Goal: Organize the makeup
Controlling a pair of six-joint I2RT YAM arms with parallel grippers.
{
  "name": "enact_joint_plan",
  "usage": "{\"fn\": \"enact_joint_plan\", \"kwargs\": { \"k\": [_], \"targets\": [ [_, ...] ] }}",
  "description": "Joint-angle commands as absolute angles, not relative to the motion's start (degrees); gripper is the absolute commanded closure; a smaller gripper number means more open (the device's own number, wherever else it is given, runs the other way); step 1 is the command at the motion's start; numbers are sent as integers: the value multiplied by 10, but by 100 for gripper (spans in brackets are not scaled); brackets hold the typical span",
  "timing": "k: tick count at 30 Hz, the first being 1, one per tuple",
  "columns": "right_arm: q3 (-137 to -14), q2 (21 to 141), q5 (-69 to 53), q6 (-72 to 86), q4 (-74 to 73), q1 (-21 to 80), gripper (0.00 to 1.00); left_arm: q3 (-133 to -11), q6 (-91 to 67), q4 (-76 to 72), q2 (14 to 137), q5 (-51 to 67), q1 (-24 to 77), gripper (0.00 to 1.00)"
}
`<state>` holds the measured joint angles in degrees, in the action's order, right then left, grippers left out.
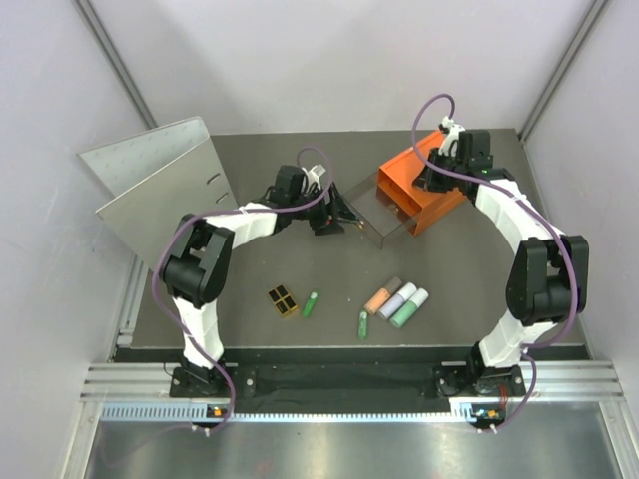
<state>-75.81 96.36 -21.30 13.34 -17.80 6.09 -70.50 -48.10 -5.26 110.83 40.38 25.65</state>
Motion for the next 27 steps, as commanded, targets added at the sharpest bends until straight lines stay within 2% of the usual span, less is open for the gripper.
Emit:
{"fn": "enact_joint_plan", "kwargs": {
  "k": [1,18,22,27],
  "targets": [
    [-731,966,-195,128,-218,55,100,-728,-404,30,1067,371,258,23],
    [-724,976,-199,132,-213,56,100,-749,-303,175,933,328,259,18],
    [-722,977,-200,133,-214,55,100,-741,-276,221,896,299,270,19],
    [-720,977,-200,132,-214,55,100,-737,-234,284,871,266,304,26]
  ]
}}
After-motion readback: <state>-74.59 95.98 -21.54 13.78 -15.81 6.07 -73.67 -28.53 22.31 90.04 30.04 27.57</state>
